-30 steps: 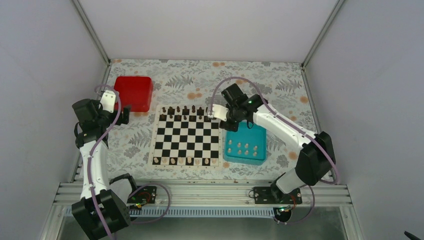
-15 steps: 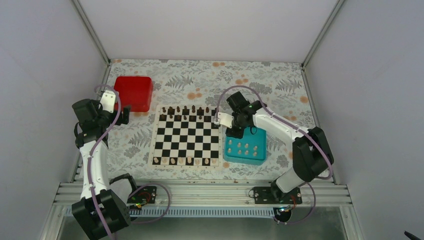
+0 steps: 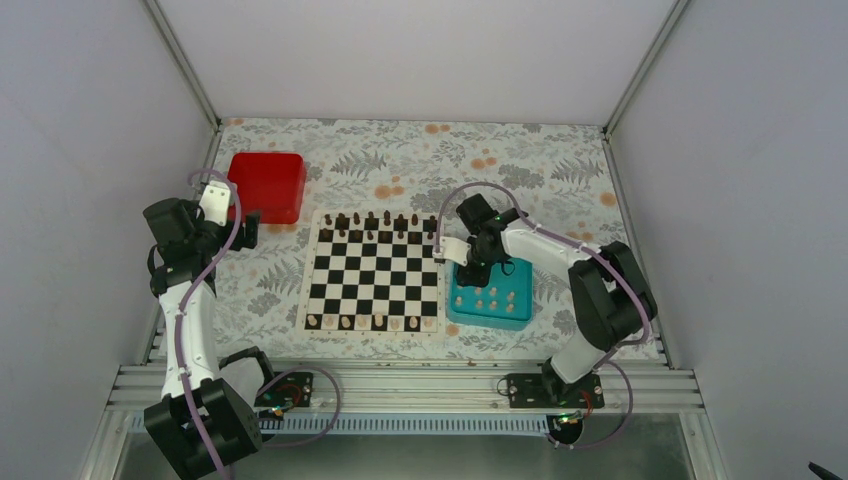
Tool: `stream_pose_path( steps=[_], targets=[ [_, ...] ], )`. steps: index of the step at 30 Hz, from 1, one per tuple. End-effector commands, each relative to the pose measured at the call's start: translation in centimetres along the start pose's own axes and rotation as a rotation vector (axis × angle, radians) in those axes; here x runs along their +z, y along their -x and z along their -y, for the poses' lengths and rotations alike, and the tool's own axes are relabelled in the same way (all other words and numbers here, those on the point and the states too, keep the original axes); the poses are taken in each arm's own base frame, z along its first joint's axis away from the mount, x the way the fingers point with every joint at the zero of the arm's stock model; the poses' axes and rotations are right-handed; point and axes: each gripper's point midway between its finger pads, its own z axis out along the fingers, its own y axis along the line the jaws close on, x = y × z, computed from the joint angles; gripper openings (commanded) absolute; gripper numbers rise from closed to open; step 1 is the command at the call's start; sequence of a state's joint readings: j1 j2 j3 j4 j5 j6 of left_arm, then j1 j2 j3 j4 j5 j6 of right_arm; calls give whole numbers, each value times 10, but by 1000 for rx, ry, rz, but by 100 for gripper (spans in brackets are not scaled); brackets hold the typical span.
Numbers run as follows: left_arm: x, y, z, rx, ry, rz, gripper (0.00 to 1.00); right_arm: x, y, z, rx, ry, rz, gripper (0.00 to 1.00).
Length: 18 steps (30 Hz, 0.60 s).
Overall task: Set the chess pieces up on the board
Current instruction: Pick up the chess piece from the storage box.
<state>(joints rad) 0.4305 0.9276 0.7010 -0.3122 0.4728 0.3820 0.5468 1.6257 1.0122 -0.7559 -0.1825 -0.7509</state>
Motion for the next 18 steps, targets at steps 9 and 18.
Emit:
stream_pose_path(
  steps=[9, 18],
  targets=[
    [-1, 2, 1, 14, -10, 17, 100, 23, -5, -3, 10, 52, 5, 32],
    [-1, 2, 1, 16, -13, 19, 100, 3, -4, 0, 10, 28, -3, 10]
  ],
)
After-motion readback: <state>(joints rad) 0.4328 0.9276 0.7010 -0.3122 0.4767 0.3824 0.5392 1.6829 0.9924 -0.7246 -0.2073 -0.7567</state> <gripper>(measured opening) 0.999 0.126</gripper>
